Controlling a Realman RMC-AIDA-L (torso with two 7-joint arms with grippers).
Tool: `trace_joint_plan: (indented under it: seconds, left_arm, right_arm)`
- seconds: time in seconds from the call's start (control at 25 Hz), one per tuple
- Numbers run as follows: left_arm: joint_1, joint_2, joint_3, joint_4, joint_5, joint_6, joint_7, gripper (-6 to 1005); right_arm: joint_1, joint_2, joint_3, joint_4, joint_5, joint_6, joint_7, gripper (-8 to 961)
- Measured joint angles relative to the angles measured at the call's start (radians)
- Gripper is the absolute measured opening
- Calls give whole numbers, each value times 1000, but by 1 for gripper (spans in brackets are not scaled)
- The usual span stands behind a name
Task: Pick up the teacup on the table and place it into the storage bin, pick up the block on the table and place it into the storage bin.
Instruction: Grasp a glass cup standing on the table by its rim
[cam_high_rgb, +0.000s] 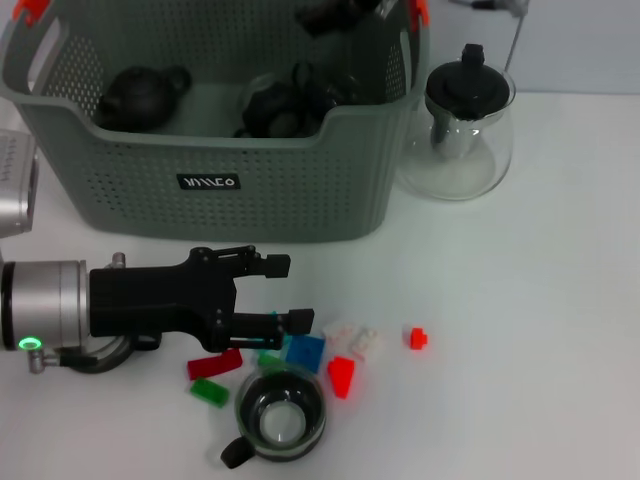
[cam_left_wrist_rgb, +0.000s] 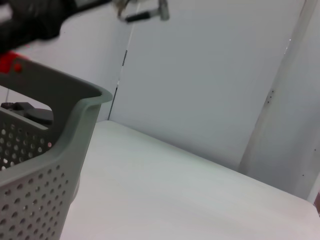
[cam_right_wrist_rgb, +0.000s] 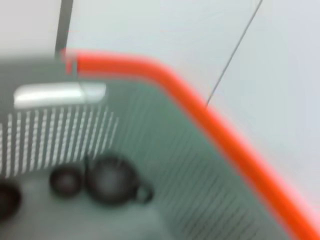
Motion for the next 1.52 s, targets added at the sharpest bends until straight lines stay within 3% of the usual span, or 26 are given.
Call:
trace_joint_plan:
  seconds: [0.32, 0.6, 0.64, 0.88, 1.12, 1.28, 1.52]
  left_arm:
    - [1, 0, -6, 0, 0, 11, -1, 827]
    - [2, 13, -60, 0, 1, 64, -2, 828]
    - [5, 29, -107, 2, 12, 103, -6, 828]
    - [47, 60, -153, 98, 27, 125, -85, 828]
    - [78, 73, -158, 231, 84, 96, -176, 827]
    - [73, 75, -167, 331, 218, 48, -258, 827]
    - [63, 77, -165, 453, 335, -15, -322, 828]
  right_arm:
    - [-209, -5, 0, -407, 176, -69, 8, 804]
    - [-407, -10, 32, -574, 473, -200, -142, 841]
    - [-422, -10, 42, -575, 508, -229, -164, 842]
    - [-526, -10, 182, -516, 747, -552, -322, 847]
    - [-569, -12, 243, -392, 706, -831, -394, 922]
    - [-578, -11, 247, -259, 596, -873, -416, 941]
    - [-582, -14, 253, -159, 555, -878, -421, 940]
